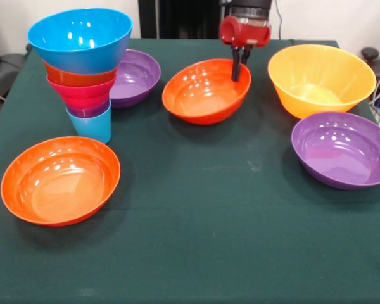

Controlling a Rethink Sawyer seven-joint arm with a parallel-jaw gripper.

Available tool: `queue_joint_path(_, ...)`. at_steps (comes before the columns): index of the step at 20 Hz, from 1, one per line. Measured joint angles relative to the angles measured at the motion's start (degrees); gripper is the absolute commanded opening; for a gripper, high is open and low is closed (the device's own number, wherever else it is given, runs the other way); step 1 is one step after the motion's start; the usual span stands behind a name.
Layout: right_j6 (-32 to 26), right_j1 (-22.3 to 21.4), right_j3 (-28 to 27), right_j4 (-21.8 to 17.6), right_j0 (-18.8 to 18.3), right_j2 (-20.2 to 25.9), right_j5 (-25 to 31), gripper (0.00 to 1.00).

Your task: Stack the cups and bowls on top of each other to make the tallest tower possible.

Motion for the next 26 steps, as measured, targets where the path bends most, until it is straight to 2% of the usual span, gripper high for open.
queue_joint_path(8,0.00,-4.83,4.28,-0.02,0.99,-0.40,0.01,0.00)
queue_joint_path(16,0.00,-12.83,9.11,-0.04,0.88,-0.55,0.75,0.00)
queue_joint_path(20,0.00,-16.02,10.57,-0.05,0.70,-0.57,2.39,0.00)
queue_joint_path(26,0.00,-22.17,12.50,-0.07,0.52,-0.59,8.33,0.00)
